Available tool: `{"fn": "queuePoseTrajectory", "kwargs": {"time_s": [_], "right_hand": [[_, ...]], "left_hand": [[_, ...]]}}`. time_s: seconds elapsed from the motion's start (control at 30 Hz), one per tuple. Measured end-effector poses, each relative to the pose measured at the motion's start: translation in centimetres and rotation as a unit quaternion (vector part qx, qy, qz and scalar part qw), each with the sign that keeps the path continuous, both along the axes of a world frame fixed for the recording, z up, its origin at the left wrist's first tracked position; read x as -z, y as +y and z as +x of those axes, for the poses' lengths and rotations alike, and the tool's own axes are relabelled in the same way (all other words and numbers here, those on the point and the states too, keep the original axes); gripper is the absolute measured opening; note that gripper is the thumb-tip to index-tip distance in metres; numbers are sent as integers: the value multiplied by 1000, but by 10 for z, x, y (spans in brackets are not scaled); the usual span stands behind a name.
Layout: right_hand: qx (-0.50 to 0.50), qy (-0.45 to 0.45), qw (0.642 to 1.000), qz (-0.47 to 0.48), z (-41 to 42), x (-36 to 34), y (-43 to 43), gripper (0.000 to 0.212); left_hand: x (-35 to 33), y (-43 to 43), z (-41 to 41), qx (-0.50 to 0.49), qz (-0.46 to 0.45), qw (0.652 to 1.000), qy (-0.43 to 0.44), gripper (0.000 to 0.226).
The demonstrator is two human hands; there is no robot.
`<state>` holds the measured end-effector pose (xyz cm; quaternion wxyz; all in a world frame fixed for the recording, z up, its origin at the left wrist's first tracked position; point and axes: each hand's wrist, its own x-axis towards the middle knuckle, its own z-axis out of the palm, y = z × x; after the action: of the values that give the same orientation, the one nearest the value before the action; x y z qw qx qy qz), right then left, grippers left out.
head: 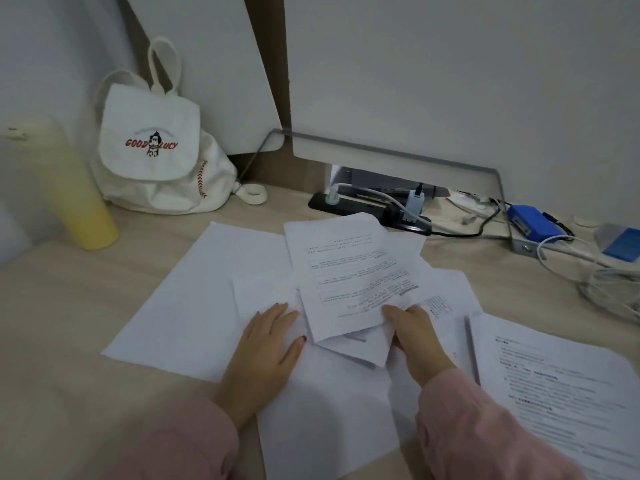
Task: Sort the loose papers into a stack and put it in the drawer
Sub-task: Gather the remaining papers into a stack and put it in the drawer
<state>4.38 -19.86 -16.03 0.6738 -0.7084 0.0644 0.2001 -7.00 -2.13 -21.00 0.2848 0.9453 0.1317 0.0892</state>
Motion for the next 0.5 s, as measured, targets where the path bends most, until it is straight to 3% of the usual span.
{"fn": "queuePoseTrajectory", "kwargs": {"time_s": [0.1,0.2,0.3,0.43,0.5], "right_hand": [[-28,-9,999,-14,1,-9,-5,22],[-76,-13,997,1,7,-22,-17,20],[-199,-18,979,-36,12,-37,-28,22],[-407,-71,891,-191,10,-63,-31,15],[-464,-117,835,-272,6,-69,-26,24]], "left_hand": [[-15,2,-3,-46,-107,991,-69,75],[-42,12,-1,-61,-91,984,-140,58],[-72,23,1,-51,-35,989,-136,67],[-93,26,1,43,67,995,-61,86],[-96,23,2,97,94,991,-17,90]]}}
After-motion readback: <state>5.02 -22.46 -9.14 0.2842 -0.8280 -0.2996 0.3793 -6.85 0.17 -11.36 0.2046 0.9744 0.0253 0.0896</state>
